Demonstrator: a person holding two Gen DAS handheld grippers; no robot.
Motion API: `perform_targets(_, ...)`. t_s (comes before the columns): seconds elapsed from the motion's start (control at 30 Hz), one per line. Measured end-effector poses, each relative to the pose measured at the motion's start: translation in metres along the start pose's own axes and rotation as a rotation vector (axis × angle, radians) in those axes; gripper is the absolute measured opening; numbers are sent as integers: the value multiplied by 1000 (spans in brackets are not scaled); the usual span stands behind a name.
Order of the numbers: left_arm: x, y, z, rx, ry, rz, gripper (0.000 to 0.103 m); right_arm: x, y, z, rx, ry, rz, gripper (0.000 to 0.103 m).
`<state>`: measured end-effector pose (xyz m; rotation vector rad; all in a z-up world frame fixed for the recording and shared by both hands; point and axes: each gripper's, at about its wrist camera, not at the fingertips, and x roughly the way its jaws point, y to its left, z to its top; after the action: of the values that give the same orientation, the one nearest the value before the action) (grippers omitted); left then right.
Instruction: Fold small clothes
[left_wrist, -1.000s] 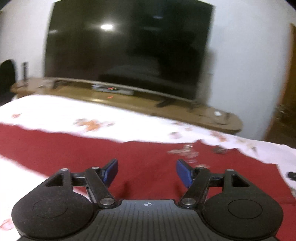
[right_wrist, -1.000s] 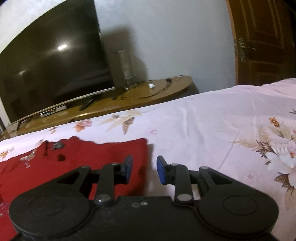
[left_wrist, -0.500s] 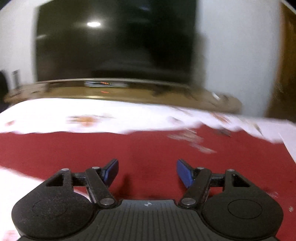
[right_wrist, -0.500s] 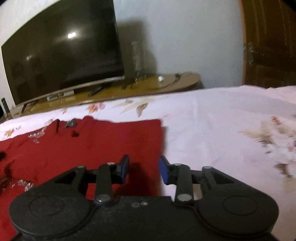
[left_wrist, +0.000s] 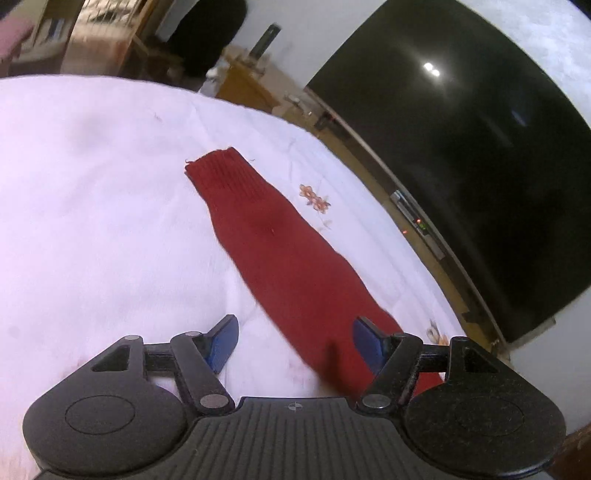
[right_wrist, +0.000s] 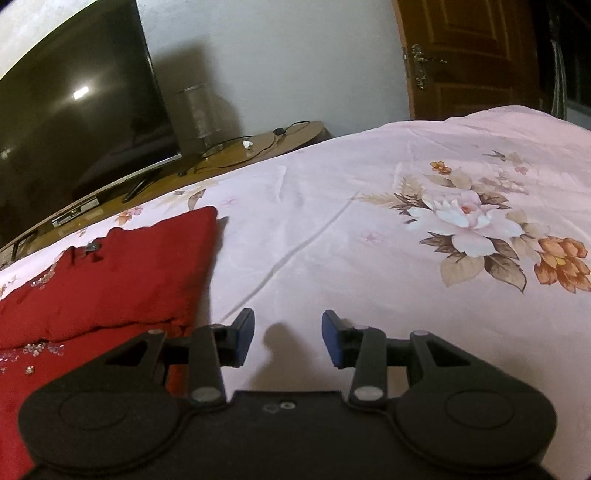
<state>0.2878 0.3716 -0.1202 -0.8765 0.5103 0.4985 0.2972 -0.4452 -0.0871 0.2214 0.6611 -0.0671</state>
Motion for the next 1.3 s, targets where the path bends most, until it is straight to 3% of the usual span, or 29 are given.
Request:
perform_targets(0.17, 27, -1, 23, -75, 30, -28, 70, -9, 0, 3, -1, -14, 10, 40)
perform_targets(0.27, 33, -7, 31, -42, 38, -4, 64, -12, -5, 4, 18, -19, -1, 40)
perform_targets(0.33, 37, -15, 33, 30, 48, 77, 20, -12, -9, 3, 25, -15, -8, 40)
perform_targets(0.37, 39, -14, 39, 53, 57, 103, 7, -12, -9, 3, 28, -10, -11, 40)
perform_targets(0.43, 35, -16, 42, 79, 57, 112, 4, -13, -10, 2, 26, -6, -12, 40)
perform_targets(0.53, 17, -45, 36, 193, -18, 69, 4, -14, -11, 1, 25, -7, -14, 40)
perform_targets(0.63, -8, -99, 16, 362, -87, -43, 4, -15, -12, 1, 32, -12, -16, 40)
perform_targets(0.83, -61, -207, -72, 556, -123, -294, 4, -16, 0, 0, 27, -16, 6, 40)
perform_targets(1.0, -78, -276, -183, 762, -48, -391, 4, -23, 10, -1, 19, -27, 23, 40)
perform_targets(1.13, -72, -318, -276, 973, 39, -409, 4, -31, 11, -2, 21, -27, 30, 40)
perform_targets(1.27, -63, -338, -362, 1240, 170, -334, 4, -35, 10, -5, 38, -12, 35, 42)
perform_targets(1.3, -70, -339, -378, 1308, 115, -299, 4, -35, 11, -5, 44, -7, 42, 43)
